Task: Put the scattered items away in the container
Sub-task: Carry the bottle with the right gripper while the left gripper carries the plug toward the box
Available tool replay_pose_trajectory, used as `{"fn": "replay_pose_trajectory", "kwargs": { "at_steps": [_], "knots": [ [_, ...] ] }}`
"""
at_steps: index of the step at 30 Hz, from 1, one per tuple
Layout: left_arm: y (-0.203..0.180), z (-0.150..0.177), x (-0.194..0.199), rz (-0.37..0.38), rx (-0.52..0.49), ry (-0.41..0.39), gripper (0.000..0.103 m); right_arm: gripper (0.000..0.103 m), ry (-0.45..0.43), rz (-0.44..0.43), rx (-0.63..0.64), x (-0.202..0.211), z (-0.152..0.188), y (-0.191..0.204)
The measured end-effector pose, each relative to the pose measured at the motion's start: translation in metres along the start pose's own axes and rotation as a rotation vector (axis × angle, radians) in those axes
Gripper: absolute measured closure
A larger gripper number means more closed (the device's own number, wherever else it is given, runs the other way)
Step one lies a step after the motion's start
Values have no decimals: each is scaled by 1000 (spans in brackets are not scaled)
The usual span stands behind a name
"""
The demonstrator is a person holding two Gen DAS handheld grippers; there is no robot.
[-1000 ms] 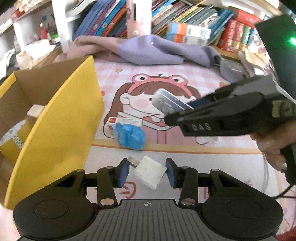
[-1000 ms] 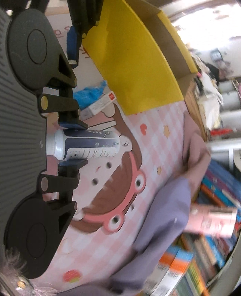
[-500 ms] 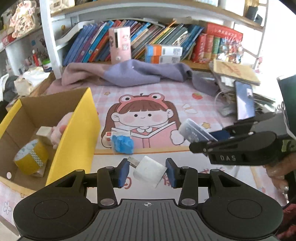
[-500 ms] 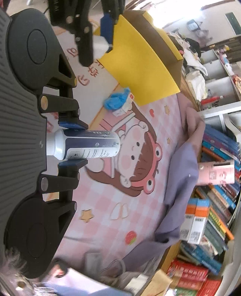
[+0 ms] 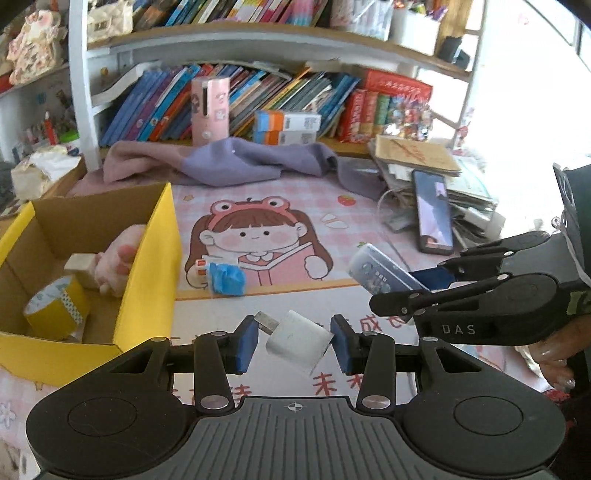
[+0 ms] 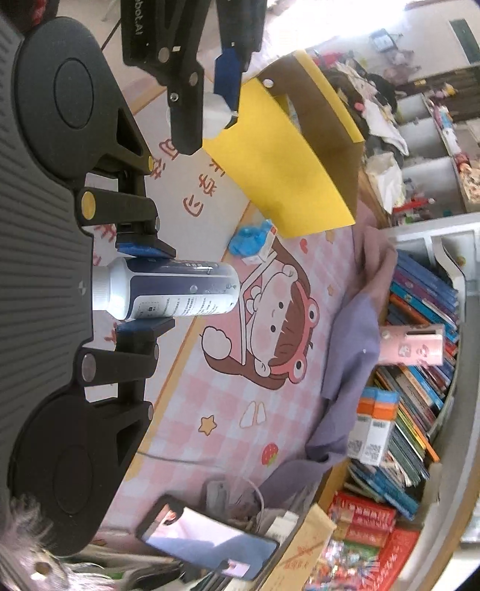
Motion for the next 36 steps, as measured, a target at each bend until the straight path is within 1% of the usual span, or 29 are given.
{"fn": "replay_pose_trajectory", "kwargs": {
  "at_steps": [6, 11, 14, 18, 21, 24, 26, 31, 36],
  "knots": [
    [6, 16, 31, 38, -56, -23, 62, 73, -13, 60, -49, 26, 11, 25],
    [19, 42, 63, 53, -45, -34, 62, 73, -23, 107, -69, 45, 25, 59],
    [26, 60, 86, 53, -28, -40, 62, 73, -29, 126, -71, 59, 34, 82],
    [36, 83, 115, 47, -33, -39, 62, 73, -34, 142, -98, 75, 50, 111],
    [45, 96, 136, 31, -30, -53, 62, 73, -37, 145, -117, 86, 62, 132],
    [60, 104, 152, 9, 23, -78, 62, 73, -42, 146, -122, 98, 71, 151],
    [67, 109, 161, -5, 32, -84, 62, 73, -42, 144, -121, 104, 75, 163],
    [72, 123, 177, -12, 35, -97, 62, 73, -44, 119, -77, 114, 77, 195],
    [79, 133, 187, -34, 50, -99, 62, 73, -31, 80, -34, 117, 81, 221]
  ]
}}
Point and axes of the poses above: each gripper's, at about its wrist camera, not at the fingertips, and x roughly against the way its jaws point, y to its left, z to its underside, the point moved 6 cm from there along -x, roughly the way its jaws point, and after that the axes turned 14 degrees about z, right-handed, at the moved point
